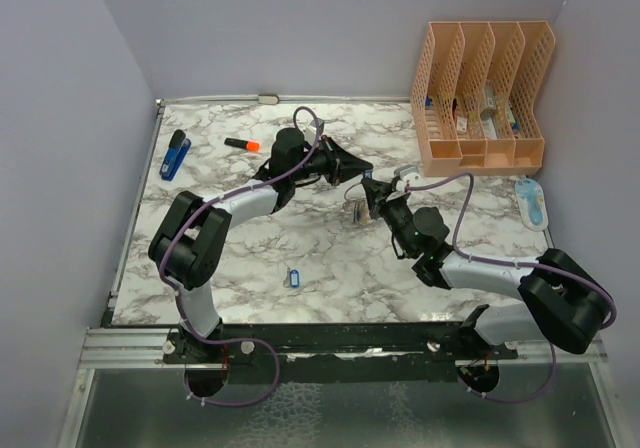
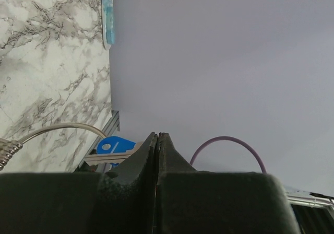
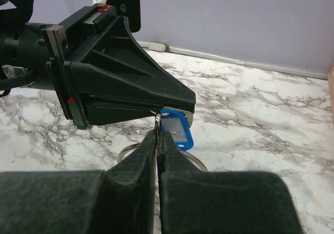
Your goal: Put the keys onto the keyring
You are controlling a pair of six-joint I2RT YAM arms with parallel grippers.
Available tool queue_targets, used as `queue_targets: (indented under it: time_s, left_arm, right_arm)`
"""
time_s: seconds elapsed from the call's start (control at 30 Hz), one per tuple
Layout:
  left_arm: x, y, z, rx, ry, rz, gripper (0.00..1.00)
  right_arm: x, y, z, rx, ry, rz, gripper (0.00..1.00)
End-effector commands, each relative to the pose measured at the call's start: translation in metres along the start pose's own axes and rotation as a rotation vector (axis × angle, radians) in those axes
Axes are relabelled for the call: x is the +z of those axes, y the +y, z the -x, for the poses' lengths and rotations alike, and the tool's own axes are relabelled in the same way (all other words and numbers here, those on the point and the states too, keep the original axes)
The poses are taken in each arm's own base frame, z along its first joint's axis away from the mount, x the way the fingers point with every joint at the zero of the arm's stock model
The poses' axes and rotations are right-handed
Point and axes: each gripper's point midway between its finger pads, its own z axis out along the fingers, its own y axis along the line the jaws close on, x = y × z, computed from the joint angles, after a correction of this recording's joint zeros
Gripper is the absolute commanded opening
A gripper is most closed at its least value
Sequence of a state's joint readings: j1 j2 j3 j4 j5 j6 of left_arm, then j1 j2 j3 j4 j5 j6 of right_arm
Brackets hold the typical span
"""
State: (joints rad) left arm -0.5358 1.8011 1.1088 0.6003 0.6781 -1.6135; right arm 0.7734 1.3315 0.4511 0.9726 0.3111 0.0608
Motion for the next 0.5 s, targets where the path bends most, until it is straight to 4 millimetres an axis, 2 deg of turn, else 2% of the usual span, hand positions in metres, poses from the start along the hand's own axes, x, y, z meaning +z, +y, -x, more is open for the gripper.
queue_targets:
  time_s: [0.0, 0.07, 0.2, 0.33, 0.47]
  left_arm:
    - [0.000, -0.031, -0.015, 0.107, 0.051, -0.085, 0.00]
    - [0.002, -0.027, -0.014, 0.125, 0.049, -0.069, 0.21]
    - [0.003, -0.020, -0.011, 0.163, 0.040, -0.046, 0.47]
    - [0.003, -0.012, -0.004, 0.229, 0.023, -0.007, 0.56]
    - [-0.005, 0.000, 0.013, 0.331, -0.006, 0.055, 0.58]
  right_arm:
    - [0.000, 0.000, -0.003, 0.004, 0.030, -0.010, 0.01]
    - [0.000, 0.001, -0.002, 0.002, 0.038, -0.007, 0.01]
    - [0.002, 0.003, -0.003, 0.003, 0.063, -0.003, 0.01]
    - [0.005, 0.004, -0.003, 0.005, 0.101, -0.011, 0.01]
    - [0.007, -0.003, -0.004, -0.017, 0.162, -0.050, 0.01]
